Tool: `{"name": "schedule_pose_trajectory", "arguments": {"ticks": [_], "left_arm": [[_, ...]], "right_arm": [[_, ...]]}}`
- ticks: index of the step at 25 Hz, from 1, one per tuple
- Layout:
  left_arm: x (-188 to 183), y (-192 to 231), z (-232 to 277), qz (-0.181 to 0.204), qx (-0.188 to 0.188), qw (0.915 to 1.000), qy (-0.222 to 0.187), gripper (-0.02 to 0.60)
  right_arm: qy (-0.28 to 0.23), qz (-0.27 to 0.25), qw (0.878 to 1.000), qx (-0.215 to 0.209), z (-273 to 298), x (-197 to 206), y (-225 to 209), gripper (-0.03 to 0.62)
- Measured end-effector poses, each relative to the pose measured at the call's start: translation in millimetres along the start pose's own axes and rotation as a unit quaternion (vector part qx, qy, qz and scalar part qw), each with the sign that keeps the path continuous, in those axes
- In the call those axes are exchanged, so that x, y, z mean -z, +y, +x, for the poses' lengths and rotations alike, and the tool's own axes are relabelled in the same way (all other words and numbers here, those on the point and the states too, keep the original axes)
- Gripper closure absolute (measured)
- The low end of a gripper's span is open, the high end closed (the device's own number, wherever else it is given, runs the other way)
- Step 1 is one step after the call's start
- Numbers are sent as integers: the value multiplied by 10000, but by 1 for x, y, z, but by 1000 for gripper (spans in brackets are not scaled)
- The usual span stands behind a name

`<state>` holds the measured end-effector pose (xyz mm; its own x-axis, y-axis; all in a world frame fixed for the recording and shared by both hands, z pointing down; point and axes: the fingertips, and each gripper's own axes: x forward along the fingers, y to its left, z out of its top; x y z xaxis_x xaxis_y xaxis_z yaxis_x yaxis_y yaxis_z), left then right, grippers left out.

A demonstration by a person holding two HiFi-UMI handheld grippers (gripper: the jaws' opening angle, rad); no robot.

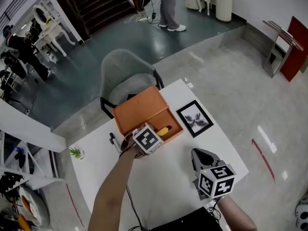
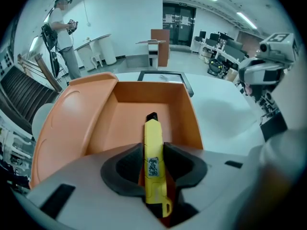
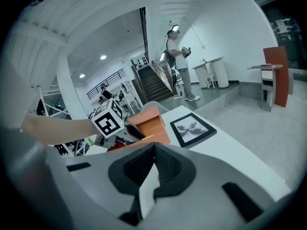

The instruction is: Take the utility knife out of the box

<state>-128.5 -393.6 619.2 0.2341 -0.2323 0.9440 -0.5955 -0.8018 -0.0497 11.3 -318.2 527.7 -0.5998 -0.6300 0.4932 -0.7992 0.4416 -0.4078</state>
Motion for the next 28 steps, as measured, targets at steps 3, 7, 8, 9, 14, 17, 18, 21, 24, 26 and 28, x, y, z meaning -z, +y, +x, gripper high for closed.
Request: {"name": "schedule_pose_trajectory", "arguments": {"ticks": [3, 7, 8, 9, 14, 17, 18, 21, 24, 26, 28], "left_arm": [[-2, -2, 0, 25, 3, 10000, -43, 468], [-2, -3, -1, -23, -53, 10000, -77, 471], [-2, -2, -2, -41, -105, 9999, -96, 472], [-2, -2, -4, -52, -166, 9998, -124, 472], [-5, 1, -20, -185, -529, 9971, -523, 471], [-7, 0, -32, -333, -643, 9941, -811, 472], [-8, -1, -37, -381, -687, 9928, -907, 471], [-10, -2, -54, -568, -854, 9874, -1206, 471], [-10, -4, -70, -816, -1020, 9795, -1533, 471], [-9, -5, -82, -938, -1162, 9735, -1735, 471], [-7, -4, -95, -1050, -1345, 9663, -1927, 471]], "right_arm": [[24, 7, 10000, -20, 0, 0, 0, 594], [40, 34, 10000, -66, 0, 1, 2, 594], [42, 27, 10000, -77, 0, 1, 3, 594], [40, 16, 10000, -86, 0, 0, 4, 594], [13, -32, 9999, -111, -2, -2, 6, 594], [-5, -38, 9999, -129, -3, -2, 9, 594], [-9, -48, 9999, -133, -3, -3, 10, 594], [-31, -69, 9999, -150, -5, -6, 16, 594], [-73, -101, 9998, -180, -7, -10, 21, 594], [-102, -138, 9996, -202, -8, -13, 24, 594], [-134, -180, 9995, -228, -10, -16, 29, 594]]}}
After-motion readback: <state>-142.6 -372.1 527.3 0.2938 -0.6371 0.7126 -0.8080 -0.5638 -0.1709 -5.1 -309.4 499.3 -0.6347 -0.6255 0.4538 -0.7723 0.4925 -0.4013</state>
